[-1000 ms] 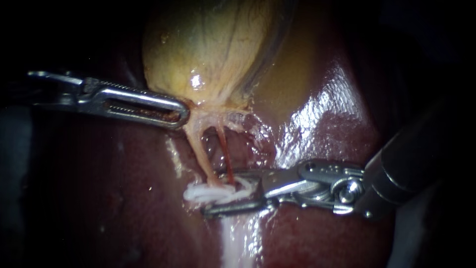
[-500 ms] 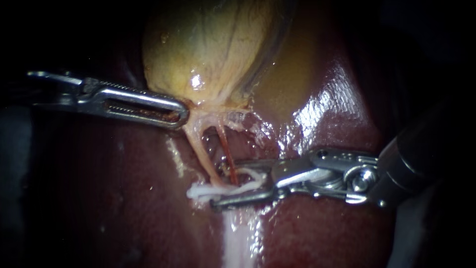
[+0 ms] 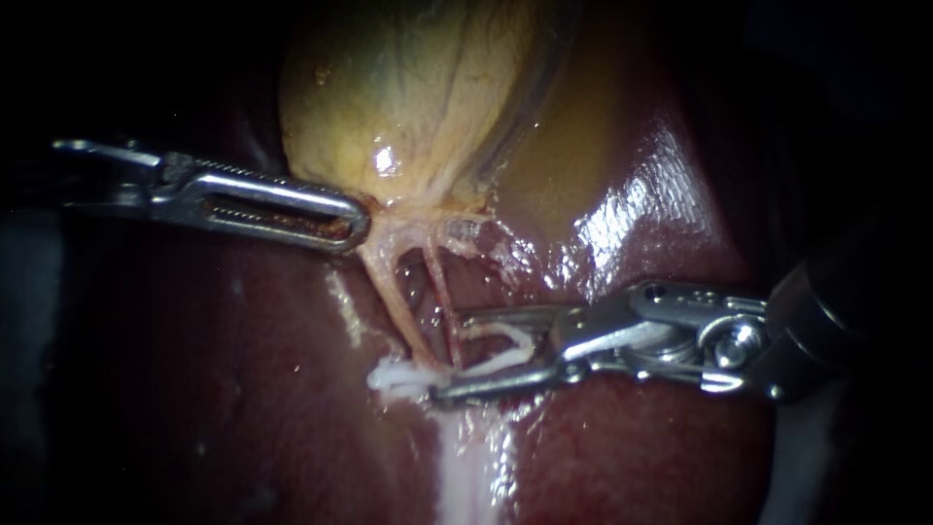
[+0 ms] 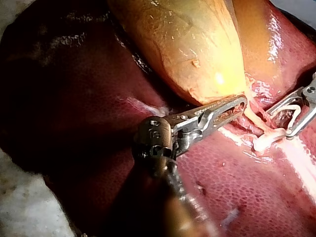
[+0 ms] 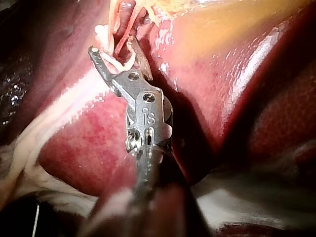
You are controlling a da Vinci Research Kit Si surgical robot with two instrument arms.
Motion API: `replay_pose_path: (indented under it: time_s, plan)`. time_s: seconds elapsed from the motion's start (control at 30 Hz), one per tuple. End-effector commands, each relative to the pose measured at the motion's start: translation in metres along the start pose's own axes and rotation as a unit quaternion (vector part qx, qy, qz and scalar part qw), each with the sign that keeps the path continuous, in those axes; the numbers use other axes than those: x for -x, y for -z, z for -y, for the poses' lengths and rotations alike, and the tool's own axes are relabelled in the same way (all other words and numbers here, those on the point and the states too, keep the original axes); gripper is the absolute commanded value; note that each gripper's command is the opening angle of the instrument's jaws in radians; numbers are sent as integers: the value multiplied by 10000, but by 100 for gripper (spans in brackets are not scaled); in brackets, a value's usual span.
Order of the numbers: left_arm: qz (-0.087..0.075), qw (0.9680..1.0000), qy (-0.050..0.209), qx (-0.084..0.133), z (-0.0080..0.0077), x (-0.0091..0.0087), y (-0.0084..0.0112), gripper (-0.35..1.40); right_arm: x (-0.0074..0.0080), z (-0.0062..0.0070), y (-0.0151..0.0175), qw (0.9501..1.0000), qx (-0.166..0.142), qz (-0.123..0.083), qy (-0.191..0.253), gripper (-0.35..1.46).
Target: Clipping third clip left tube
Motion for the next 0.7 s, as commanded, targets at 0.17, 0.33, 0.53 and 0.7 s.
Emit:
replay_pose_path:
  time_s: [0.17,0.33,0.53,0.7]
  plan:
    - [0,10000,0,3,0,0,0,-35,-7,8,4,10000,-40,-43,-17,50]
    - [0,10000,0,3,0,0,0,-35,-10,13,4,9999,-53,-89,-24,50]
    - [0,10000,0,2,0,0,0,-35,-13,18,0,9999,-79,-112,-24,50]
    - [-1,10000,1,1,-1,0,0,-35,-15,20,-2,9999,-93,-108,-29,50]
